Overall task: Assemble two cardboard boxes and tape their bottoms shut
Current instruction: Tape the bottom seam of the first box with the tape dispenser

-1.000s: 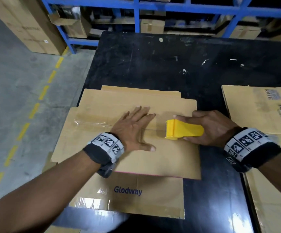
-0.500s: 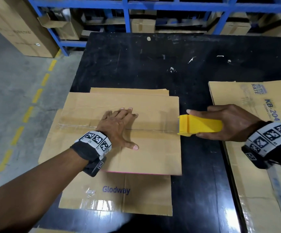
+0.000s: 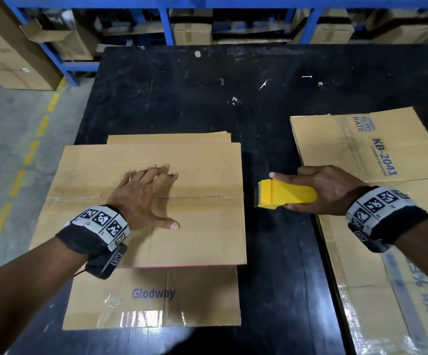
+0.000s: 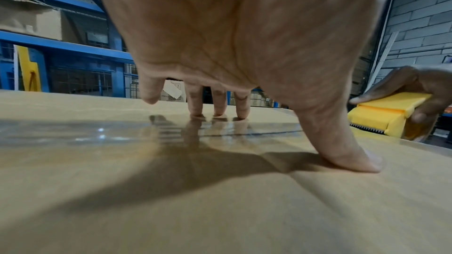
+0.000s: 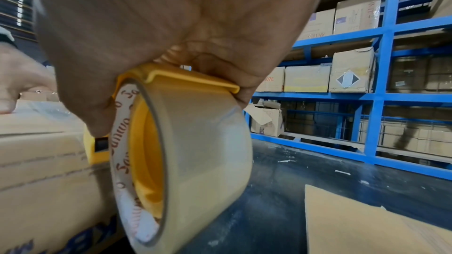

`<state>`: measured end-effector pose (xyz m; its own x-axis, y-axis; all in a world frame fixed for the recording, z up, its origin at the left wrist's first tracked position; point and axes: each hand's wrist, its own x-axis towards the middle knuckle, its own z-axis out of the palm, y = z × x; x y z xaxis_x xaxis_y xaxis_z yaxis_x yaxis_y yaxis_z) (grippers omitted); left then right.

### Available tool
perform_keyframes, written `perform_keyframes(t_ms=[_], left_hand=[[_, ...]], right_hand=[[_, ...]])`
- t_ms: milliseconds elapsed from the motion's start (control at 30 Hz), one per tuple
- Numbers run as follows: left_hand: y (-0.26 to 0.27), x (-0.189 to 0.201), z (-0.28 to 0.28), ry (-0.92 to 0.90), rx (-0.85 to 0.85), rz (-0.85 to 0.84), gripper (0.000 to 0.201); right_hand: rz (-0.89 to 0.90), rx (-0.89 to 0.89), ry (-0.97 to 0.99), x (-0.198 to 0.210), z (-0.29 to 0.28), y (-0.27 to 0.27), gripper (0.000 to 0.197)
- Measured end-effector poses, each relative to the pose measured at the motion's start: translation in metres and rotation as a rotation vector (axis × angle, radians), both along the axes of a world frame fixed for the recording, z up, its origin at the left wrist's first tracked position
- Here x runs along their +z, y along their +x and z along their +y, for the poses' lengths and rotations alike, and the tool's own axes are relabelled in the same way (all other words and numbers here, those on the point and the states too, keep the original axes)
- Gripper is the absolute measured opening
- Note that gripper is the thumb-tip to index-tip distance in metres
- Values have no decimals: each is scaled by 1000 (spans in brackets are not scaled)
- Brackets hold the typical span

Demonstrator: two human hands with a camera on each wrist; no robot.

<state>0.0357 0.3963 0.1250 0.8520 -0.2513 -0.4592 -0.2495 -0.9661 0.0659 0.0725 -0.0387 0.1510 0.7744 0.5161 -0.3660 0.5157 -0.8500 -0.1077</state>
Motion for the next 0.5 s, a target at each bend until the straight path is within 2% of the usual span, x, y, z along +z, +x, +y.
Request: perform_keyframes(t_ms=[100, 233, 333, 400, 500], left_hand=[[-1, 1, 0, -73, 16, 34, 133], [-19, 8, -20, -324, 38, 139, 113], [-40, 3, -59, -248, -96, 60, 100], [-48, -6, -77, -184, -93, 46, 93], [-52, -18, -81, -95, -72, 22, 103]], right_hand=[[32, -17, -2, -15, 8, 2, 85], [57, -10, 25, -30, 19, 6, 85], [67, 1, 27, -34, 25, 10, 85], [79, 2, 15, -34, 25, 12, 84], [96, -21, 8, -33, 23, 13, 82]])
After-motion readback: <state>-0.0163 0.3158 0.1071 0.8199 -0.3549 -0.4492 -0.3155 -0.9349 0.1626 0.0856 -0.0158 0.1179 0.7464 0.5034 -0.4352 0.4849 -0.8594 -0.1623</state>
